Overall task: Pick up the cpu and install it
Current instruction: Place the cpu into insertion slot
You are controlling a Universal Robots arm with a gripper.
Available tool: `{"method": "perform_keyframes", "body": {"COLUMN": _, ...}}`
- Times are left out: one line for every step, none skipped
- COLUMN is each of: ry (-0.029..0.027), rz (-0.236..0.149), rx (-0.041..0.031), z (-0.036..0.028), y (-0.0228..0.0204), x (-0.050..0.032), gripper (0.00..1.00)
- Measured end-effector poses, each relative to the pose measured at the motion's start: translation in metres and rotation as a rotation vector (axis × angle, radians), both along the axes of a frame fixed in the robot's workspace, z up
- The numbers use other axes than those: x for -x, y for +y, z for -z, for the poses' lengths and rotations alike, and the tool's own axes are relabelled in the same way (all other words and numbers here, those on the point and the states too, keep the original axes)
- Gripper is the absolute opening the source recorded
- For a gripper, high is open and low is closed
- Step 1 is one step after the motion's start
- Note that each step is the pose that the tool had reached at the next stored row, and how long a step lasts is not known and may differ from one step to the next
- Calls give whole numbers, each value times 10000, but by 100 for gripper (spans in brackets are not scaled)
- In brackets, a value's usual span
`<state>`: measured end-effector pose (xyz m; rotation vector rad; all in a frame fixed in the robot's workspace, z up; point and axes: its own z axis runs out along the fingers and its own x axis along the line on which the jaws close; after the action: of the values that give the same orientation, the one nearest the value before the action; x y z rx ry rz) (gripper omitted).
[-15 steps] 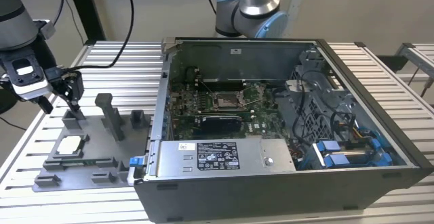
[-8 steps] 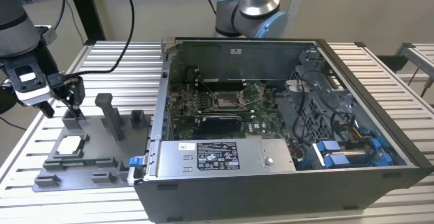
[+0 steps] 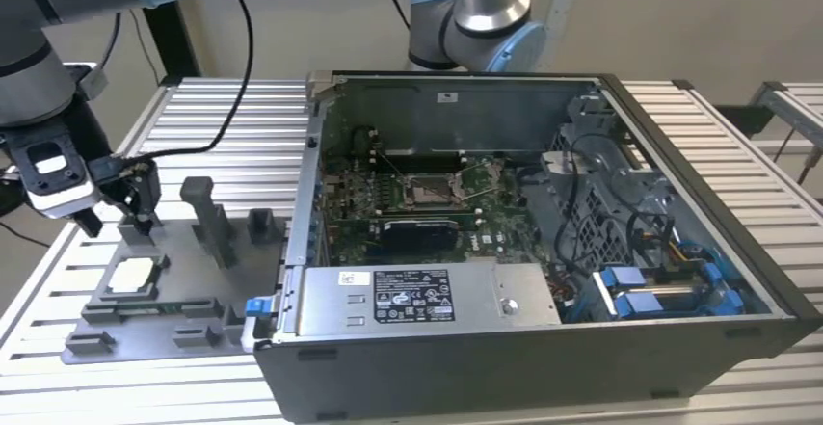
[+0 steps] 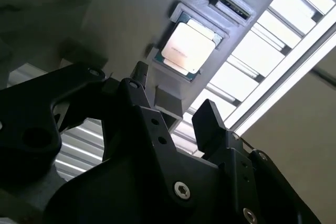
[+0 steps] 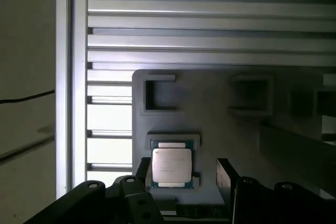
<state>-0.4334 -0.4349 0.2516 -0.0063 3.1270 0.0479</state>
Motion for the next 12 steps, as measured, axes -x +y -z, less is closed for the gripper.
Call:
{"method": "perform_keyframes", "body": {"ry": 0, "rz": 0, "rx": 0, "z": 11, "y": -13, "x": 0, "gripper": 100}}
{"method": "perform_keyframes", "body": {"ry": 0, "rz": 0, "rx": 0, "z": 21, "y": -25, "x": 0, "gripper": 100}}
{"method": "perform_keyframes", "body": {"ry": 1, "rz": 1, "rx": 0, "z": 30, "y": -34, "x": 0, "gripper": 100}}
{"method": "perform_keyframes", "body": {"ry": -1, "rz": 0, "rx": 0, "z": 40, "y": -43, "x": 0, "gripper": 100}}
{"method": "perform_keyframes", "body": {"ry": 0, "rz": -1, "rx": 0, "z": 47, "y": -50, "x": 0, "gripper": 100}}
{"method": "perform_keyframes", "body": {"ry": 0, "rz": -2, "rx": 0, "z": 55, "y": -56, "x": 0, "gripper": 100}}
{"method": "perform_keyframes", "body": {"ry": -2, "rz": -3, "rx": -1, "z": 63, "y": -60, "x": 0, "gripper": 100}}
{"method": "perform_keyframes", "body": {"ry": -1, "rz": -2, "rx": -1, "z": 71, "y": -63, "x": 0, "gripper": 100}}
{"method": "perform_keyframes", "body": {"ry": 0, "rz": -2, "rx": 0, "z": 77, "y": -64, "x": 1, "gripper": 100}}
{"method": "perform_keyframes", "body": {"ry": 0, "rz": -1, "rx": 0, "z": 84, "y": -64, "x": 1, "gripper": 100}}
{"method": "perform_keyframes", "body": {"ry": -1, "rz": -2, "rx": 0, "z": 92, "y": -65, "x": 0, "gripper": 100}}
{"method": "perform_keyframes", "body": {"ry": 0, "rz": -3, "rx": 0, "z": 99, "y": -65, "x": 0, "gripper": 100}}
